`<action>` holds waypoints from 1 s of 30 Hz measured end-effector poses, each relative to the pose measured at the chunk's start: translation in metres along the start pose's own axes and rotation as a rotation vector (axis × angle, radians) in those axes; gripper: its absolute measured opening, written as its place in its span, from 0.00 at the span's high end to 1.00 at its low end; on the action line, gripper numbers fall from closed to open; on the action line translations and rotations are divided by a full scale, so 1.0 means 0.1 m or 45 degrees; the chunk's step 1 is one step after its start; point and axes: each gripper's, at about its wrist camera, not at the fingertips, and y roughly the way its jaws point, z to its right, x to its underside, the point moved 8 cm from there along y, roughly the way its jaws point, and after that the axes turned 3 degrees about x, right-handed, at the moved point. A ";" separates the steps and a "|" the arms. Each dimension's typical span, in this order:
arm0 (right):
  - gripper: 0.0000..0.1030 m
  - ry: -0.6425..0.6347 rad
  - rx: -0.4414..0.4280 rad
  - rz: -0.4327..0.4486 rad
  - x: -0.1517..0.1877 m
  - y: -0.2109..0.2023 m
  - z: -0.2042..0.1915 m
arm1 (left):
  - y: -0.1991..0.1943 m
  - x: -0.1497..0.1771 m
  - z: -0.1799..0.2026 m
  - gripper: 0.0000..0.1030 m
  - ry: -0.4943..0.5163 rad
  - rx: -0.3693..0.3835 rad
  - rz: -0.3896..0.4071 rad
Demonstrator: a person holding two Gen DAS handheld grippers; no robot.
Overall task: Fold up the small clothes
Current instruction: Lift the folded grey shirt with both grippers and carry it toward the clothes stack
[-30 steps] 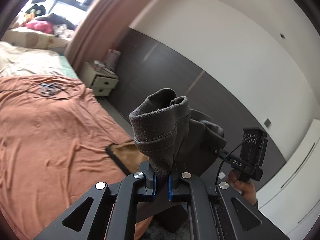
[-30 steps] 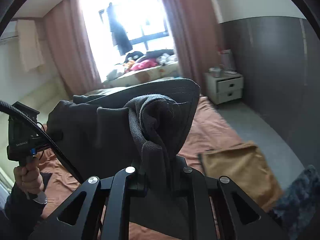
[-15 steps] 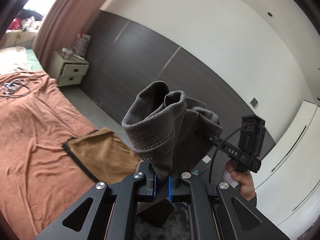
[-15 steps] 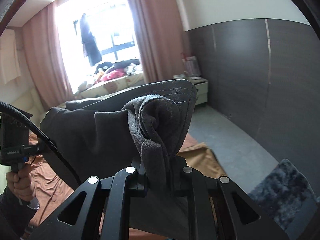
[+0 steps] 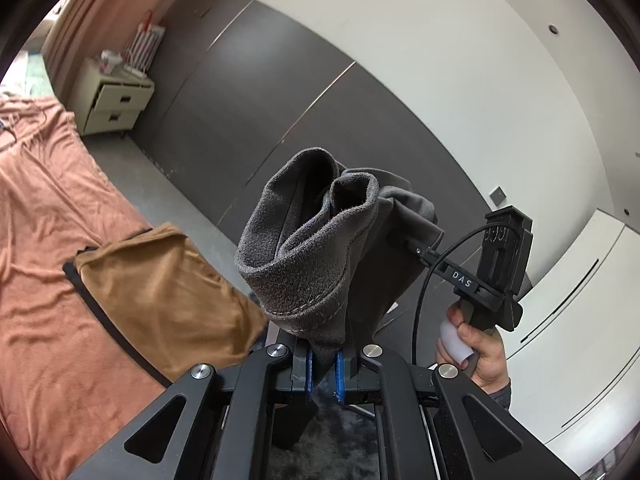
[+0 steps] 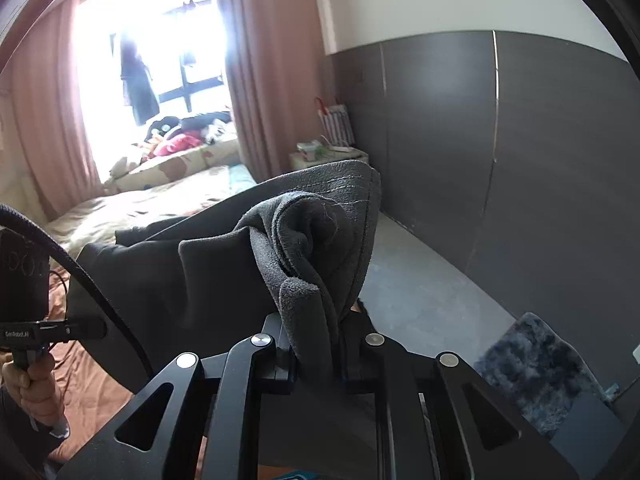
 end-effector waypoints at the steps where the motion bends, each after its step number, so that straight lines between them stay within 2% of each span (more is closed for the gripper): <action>1: 0.89 -0.001 0.001 -0.008 0.00 0.06 -0.03 | 0.07 -0.01 -0.10 0.92 -0.002 -0.011 -0.006; 8: 0.89 -0.017 0.023 -0.108 0.08 0.64 -0.40 | 0.40 -0.11 -0.83 0.93 -0.094 -0.067 -0.031; 20: 0.89 -0.054 0.047 -0.240 -0.07 1.56 -0.89 | 0.63 -0.25 -1.88 0.92 -0.165 -0.198 -0.040; 25: 0.89 -0.074 0.046 -0.295 -0.14 2.07 -1.01 | 0.75 -0.26 -2.30 0.92 -0.195 -0.258 -0.057; 27: 0.89 -0.058 0.044 -0.313 -0.14 2.32 -0.86 | 0.79 -0.25 -2.48 0.92 -0.230 -0.283 -0.057; 29: 0.84 -0.051 0.074 -0.350 -0.10 2.48 -0.74 | 0.80 -0.23 -2.70 0.92 -0.284 -0.342 -0.039; 30: 0.82 -0.027 0.095 -0.396 -0.04 2.58 -0.67 | 0.80 -0.22 -2.83 0.87 -0.306 -0.384 -0.037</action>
